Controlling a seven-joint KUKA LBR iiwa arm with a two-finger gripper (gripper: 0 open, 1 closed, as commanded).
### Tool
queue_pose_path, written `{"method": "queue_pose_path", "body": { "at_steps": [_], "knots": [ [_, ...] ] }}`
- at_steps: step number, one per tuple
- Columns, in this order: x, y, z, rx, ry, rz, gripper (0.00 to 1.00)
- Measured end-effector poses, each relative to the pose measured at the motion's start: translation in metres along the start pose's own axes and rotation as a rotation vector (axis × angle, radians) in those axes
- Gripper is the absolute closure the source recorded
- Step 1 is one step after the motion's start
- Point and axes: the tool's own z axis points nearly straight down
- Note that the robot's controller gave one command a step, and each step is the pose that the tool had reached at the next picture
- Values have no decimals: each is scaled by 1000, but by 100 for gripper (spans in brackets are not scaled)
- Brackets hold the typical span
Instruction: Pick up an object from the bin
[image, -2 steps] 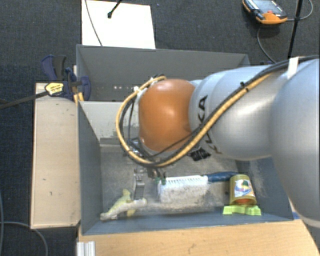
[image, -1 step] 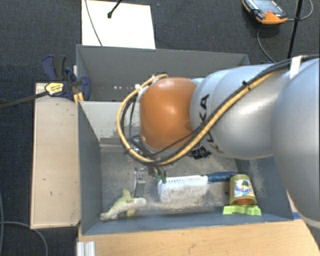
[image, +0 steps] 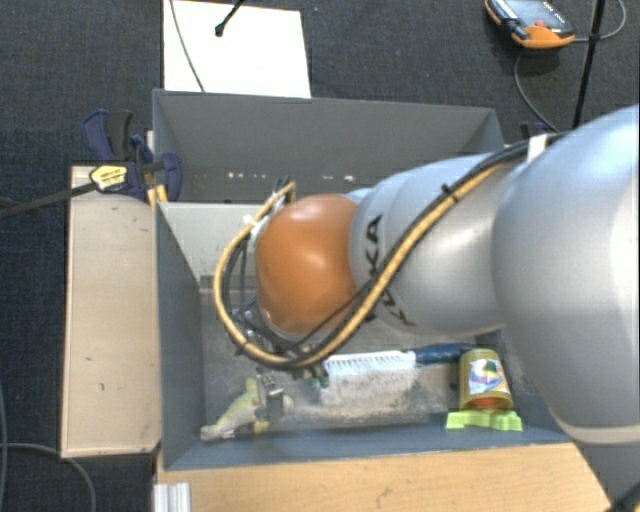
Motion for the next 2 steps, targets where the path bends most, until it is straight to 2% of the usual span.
{"method": "queue_pose_path", "body": {
  "at_steps": [1, 2],
  "knots": [
    [6, 11, 24, -1, 11, -144, 0],
    [9, 31, -5, -2, 4, -119, 0]
  ]
}}
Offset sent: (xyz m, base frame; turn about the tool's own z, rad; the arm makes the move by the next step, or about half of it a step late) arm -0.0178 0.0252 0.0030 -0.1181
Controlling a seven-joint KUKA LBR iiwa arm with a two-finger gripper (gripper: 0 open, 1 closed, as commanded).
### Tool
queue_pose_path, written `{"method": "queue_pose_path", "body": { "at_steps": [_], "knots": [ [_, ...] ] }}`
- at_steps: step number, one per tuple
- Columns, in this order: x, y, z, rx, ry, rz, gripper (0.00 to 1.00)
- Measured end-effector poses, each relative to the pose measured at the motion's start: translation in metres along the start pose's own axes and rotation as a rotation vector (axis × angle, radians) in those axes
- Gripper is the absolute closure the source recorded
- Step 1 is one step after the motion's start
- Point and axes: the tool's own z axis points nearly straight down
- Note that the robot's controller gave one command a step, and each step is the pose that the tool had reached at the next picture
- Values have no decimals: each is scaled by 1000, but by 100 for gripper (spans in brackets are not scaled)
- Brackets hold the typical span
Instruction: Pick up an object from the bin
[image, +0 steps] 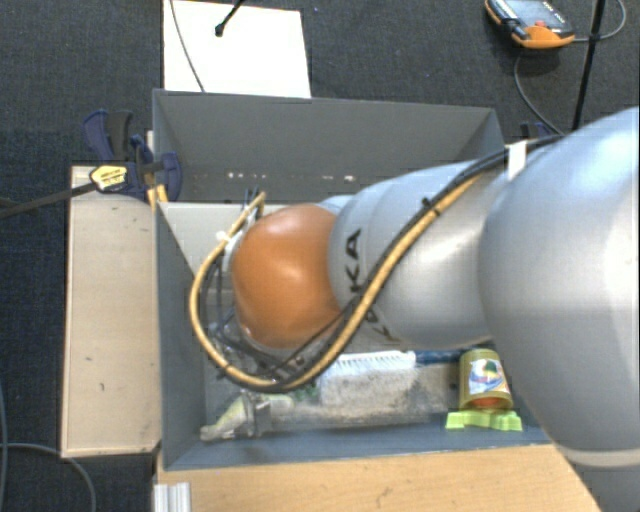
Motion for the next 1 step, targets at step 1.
{"method": "queue_pose_path", "body": {
  "at_steps": [1],
  "knots": [
    [2, -16, 60, 2, -2, -125, 0]
  ]
}}
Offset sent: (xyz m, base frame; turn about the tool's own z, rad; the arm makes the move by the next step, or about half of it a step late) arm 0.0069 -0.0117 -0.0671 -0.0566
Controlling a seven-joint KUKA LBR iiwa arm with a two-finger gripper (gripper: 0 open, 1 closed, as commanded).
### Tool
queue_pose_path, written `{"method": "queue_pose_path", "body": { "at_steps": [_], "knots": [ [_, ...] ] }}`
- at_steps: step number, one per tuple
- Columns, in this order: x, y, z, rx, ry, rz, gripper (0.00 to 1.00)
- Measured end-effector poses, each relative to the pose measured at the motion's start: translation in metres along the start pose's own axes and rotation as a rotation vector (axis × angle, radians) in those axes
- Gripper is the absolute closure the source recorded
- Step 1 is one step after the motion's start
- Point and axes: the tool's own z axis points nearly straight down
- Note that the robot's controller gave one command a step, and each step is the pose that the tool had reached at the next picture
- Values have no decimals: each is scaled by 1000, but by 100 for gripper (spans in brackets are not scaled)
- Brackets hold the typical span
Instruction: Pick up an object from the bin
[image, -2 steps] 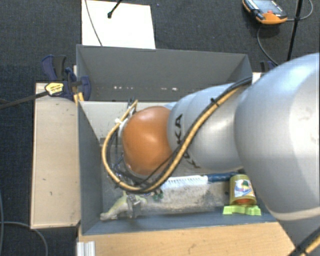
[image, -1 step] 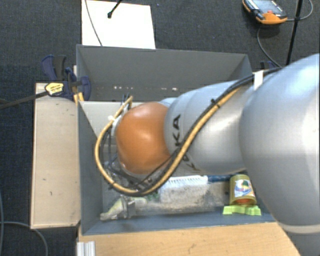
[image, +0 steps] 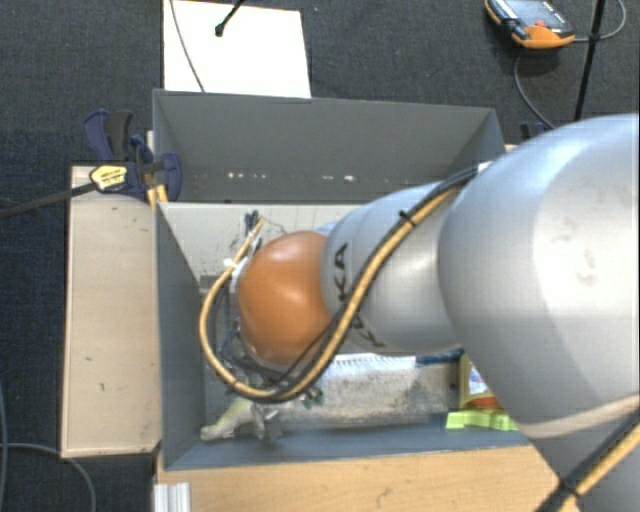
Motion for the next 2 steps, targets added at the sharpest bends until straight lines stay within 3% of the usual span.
{"method": "queue_pose_path", "body": {
  "at_steps": [1, 2],
  "knots": [
    [-2, 1, 17, -1, 4, 35, 100],
    [-2, 1, 15, -1, 4, 40, 100]
  ]
}}
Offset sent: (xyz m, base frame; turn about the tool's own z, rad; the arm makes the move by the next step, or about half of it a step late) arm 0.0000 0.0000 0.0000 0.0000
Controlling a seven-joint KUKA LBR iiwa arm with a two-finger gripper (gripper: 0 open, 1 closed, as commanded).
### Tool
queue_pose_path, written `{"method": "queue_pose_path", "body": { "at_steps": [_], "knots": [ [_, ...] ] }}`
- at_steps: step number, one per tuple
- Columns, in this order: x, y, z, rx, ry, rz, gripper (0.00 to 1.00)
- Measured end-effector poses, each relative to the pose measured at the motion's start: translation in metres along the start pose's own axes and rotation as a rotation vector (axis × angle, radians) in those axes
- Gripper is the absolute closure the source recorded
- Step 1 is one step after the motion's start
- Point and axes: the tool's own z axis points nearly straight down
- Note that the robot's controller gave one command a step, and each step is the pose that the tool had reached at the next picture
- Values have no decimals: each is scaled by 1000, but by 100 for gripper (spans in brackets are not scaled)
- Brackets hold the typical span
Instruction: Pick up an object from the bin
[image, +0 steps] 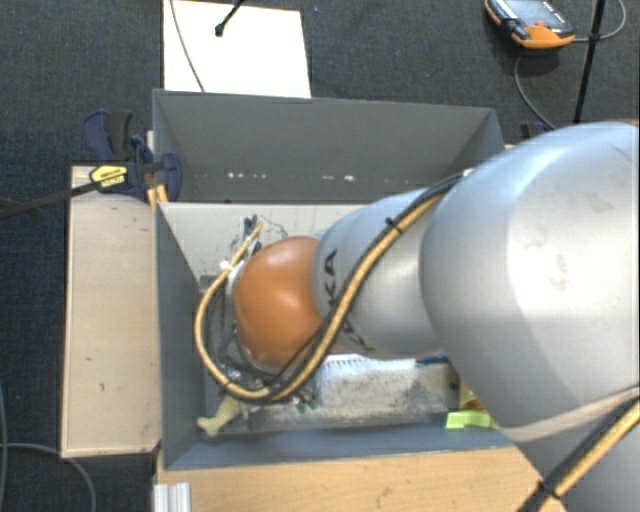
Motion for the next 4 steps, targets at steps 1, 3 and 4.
{"method": "queue_pose_path", "body": {
  "at_steps": [1, 3, 4],
  "knots": [
    [1, 0, -5, 0, 3, 2, 100],
    [1, 0, -24, 0, 5, 5, 100],
    [2, 0, -41, 0, 9, 5, 100]
  ]
}}
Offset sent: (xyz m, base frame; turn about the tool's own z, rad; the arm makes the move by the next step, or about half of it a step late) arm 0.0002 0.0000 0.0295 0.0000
